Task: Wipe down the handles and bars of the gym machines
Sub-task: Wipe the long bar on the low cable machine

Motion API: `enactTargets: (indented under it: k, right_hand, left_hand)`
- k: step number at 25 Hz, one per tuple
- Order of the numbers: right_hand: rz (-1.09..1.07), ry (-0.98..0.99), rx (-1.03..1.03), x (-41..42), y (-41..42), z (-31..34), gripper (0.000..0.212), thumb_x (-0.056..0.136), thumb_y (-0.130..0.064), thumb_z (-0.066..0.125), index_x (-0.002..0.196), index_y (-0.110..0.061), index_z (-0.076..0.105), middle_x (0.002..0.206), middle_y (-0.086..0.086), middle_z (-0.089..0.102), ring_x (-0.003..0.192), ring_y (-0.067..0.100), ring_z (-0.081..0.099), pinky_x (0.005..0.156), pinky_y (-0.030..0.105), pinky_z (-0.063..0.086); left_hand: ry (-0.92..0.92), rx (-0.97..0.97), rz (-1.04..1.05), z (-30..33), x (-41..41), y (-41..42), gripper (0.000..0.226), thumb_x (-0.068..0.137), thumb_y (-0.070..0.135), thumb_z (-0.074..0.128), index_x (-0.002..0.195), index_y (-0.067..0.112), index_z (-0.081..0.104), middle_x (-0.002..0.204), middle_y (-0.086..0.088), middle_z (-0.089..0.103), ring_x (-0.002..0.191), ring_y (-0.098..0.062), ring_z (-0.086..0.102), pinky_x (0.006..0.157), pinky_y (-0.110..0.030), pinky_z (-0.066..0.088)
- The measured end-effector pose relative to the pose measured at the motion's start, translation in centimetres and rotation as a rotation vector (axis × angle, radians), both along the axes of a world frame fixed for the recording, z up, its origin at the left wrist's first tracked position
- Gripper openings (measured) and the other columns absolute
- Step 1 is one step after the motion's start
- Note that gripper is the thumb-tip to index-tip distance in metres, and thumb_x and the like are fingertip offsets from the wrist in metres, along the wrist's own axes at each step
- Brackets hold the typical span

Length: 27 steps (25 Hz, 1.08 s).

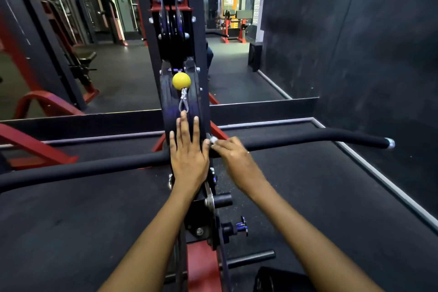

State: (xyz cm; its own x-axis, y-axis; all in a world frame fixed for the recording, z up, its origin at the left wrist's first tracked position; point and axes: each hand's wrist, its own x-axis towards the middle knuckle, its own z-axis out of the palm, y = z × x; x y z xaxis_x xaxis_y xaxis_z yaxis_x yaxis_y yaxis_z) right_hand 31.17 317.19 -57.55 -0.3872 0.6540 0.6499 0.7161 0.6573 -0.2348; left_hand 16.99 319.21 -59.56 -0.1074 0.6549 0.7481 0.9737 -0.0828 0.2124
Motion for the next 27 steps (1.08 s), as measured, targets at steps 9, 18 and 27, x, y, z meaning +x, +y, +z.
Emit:
enactTargets:
  k: [9,18,27]
  right_hand:
    - [-0.166,0.091,0.076,-1.9,-0.4,-1.0,0.026,0.081,0.001,0.056,0.104,-0.001,0.067,0.098,0.011,0.066,0.088,0.023,0.053,0.082,0.024,0.043]
    - [-0.514,0.309,-0.187,4.6,1.1,0.5,0.018,0.088,0.001,0.049,0.087,-0.003,0.067,0.088,0.017,0.064,0.084,0.033,0.055,0.070,0.025,0.033]
    - [-0.785,0.343,-0.223,16.1,1.7,2.0,0.024,0.095,-0.014,0.047,0.105,-0.008,0.069,0.098,0.015,0.062,0.095,0.024,0.059,0.082,0.029,0.041]
  left_hand:
    - [-0.019,0.001,0.005,0.1,0.2,-0.1,0.060,0.098,0.033,0.028,0.153,0.013,0.015,0.161,-0.011,0.012,0.148,-0.025,0.010,0.118,-0.039,0.000]
    - [-0.012,-0.016,0.010,-0.2,0.2,0.1,0.060,0.097,0.032,0.025,0.154,0.017,0.015,0.161,-0.010,0.005,0.148,-0.027,0.007,0.118,-0.042,-0.004]
    - [-0.006,-0.053,0.008,-0.1,0.1,0.1,0.060,0.098,0.032,0.023,0.155,0.018,0.011,0.161,-0.009,-0.002,0.149,-0.026,0.000,0.118,-0.042,-0.008]
